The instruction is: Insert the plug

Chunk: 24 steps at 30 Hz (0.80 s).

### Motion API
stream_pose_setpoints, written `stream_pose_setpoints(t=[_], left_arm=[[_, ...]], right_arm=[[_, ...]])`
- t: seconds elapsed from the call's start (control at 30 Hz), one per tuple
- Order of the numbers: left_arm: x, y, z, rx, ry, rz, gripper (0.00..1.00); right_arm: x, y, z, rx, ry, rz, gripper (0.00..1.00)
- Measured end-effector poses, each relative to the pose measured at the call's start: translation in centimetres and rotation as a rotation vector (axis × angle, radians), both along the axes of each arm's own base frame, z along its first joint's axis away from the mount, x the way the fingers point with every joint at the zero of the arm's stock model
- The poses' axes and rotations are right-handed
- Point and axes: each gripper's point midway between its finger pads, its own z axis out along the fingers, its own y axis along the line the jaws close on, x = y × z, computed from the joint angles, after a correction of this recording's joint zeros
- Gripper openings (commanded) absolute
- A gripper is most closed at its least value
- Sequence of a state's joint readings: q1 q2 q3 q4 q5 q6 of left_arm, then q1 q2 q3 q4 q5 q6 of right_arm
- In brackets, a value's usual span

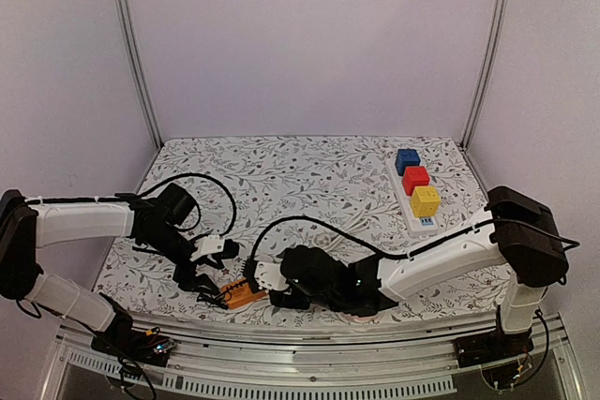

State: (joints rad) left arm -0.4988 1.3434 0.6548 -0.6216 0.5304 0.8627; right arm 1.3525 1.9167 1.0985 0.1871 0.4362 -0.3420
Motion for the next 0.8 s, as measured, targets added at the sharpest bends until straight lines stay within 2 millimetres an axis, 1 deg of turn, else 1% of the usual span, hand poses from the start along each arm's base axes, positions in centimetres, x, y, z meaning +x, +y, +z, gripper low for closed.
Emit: stream_pose_setpoints(t=[0.17,0.3,0.37,0.47,0.57,0.63,0.7,0.8], left_arm=[[-0.1,0.1,-0.2,0.005,0.009,0.0,0.73],[-0.2,0.1,-0.3,0.009,0.017,0.0,0.73],[-0.2,0.1,-0.4,0.01,0.018,0.0,0.73],[-0.2,0.1,-0.4,0.01,0.019,0.001,0.73],[-0.2,0.1,-0.4,0.011,0.019,0.001,0.73],[-0.2,0.1,-0.4,0.011,0.02,0.002,0.73],[-0.2,0.1,-0.4,0.011,0.02,0.002,0.73],[-0.2,0.1,-0.4,0.011,0.021,0.002,0.73]], right_arm=[[0.4,-0.3,-1.3,-0.037,-0.009,-0.022,0.6],[0.8,-0.3,-1.2,-0.037,-0.019,-0.04,0.5],[1.1,-0.2,-0.9,-0.033,-0.025,-0.048,0.48],[1.3,0.0,-0.7,-0.028,-0.028,-0.056,0.47],[1.3,0.0,-1.0,-0.032,-0.026,-0.058,0.51],[1.3,-0.2,-1.3,-0.042,-0.019,-0.062,0.51],[1.2,-0.3,-1.4,-0.046,-0.011,-0.067,0.49],[1.2,-0.5,-1.6,-0.051,-0.002,-0.073,0.44]])
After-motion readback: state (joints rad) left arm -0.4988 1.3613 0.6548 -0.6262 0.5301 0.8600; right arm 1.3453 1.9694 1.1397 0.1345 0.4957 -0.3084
